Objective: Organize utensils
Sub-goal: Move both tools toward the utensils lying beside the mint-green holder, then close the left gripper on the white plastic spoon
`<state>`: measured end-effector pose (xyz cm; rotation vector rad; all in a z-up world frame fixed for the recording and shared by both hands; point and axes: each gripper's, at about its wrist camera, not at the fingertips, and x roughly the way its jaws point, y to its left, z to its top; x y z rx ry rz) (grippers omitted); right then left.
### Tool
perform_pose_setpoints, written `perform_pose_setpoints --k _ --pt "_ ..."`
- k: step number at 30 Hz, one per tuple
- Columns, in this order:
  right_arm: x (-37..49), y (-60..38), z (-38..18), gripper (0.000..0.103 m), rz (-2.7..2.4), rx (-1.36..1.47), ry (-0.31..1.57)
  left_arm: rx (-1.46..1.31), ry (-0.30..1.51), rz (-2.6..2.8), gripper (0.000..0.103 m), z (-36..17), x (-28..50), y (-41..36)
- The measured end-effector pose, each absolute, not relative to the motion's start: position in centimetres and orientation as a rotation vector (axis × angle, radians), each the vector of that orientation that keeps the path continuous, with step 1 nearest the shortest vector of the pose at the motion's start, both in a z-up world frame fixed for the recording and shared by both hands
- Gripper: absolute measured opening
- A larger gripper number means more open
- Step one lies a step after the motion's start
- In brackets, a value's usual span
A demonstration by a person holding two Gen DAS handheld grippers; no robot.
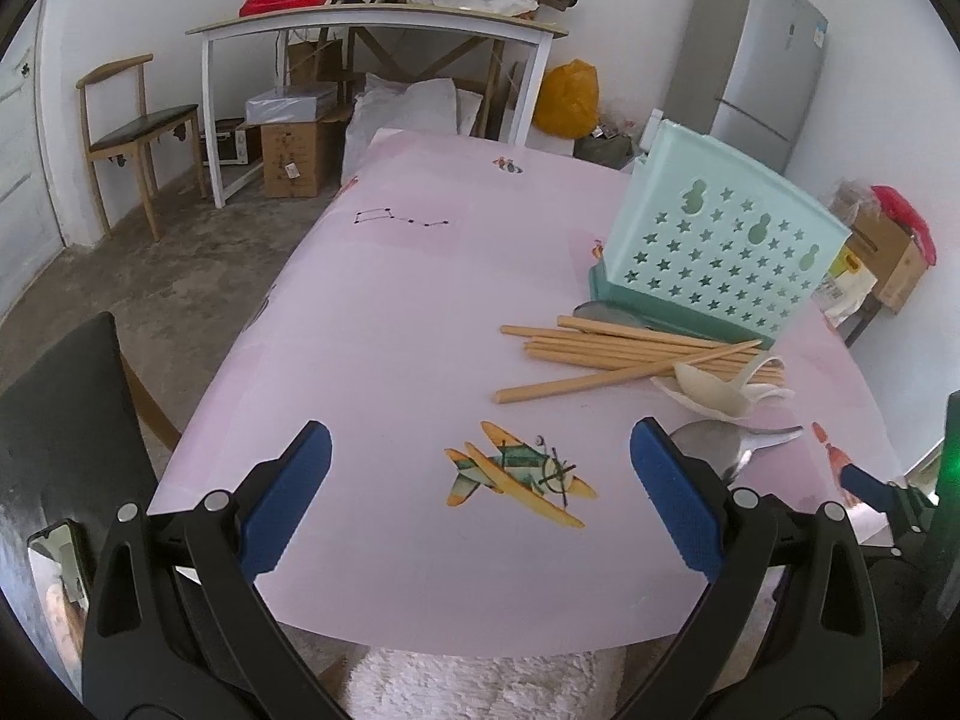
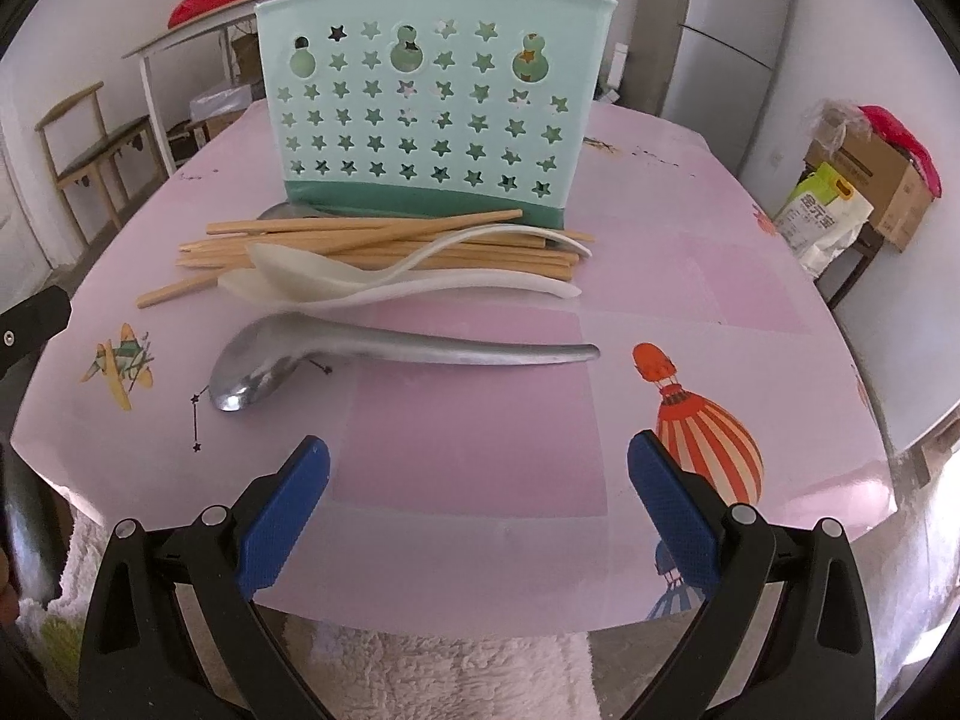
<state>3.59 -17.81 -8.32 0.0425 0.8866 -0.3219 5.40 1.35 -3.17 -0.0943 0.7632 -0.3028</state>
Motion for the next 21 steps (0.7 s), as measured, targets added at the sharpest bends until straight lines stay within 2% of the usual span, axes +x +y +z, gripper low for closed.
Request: perform_pose_setpoints --k 5,7,9,10,15,17,21 --pt "3.2 -18.0 -8.2 0.097 -0.302 0.035 0.849 -0.084 0.716 -0.381 0.096 -2.4 4.7 0.6" --pt "3.1 -18.1 -8.2 0.097 -0.298 0.041 0.846 -0.075 0.698 -0.437 0.093 -1.9 4.6 -0.3" --pt "3.0 -18.3 -8.3 0.097 -0.289 0.054 0.841 -0.069 0.69 -0.497 0.079 -1.5 4.6 -1.4" --pt "2.9 -18.4 -8.3 0.097 -0.285 0.062 0.836 -0.068 0.693 -0.522 0.077 -1.4 4.8 -2.0" --pt "2.8 -18.9 -8.3 0.097 -0.264 0.076 0.819 -0.123 0.751 -0.642 0.049 -1.3 6.3 -4.8" --pt "2.8 -19.0 -8.3 0.097 -0.254 0.076 0.81 -0.165 0.793 -0.694 0.04 -1.3 7.4 -5.9" --pt "2.7 -19.1 -8.3 0.097 -0.237 0.077 0.792 -0.219 0.908 -0.742 0.032 -2.4 9.3 -7.6"
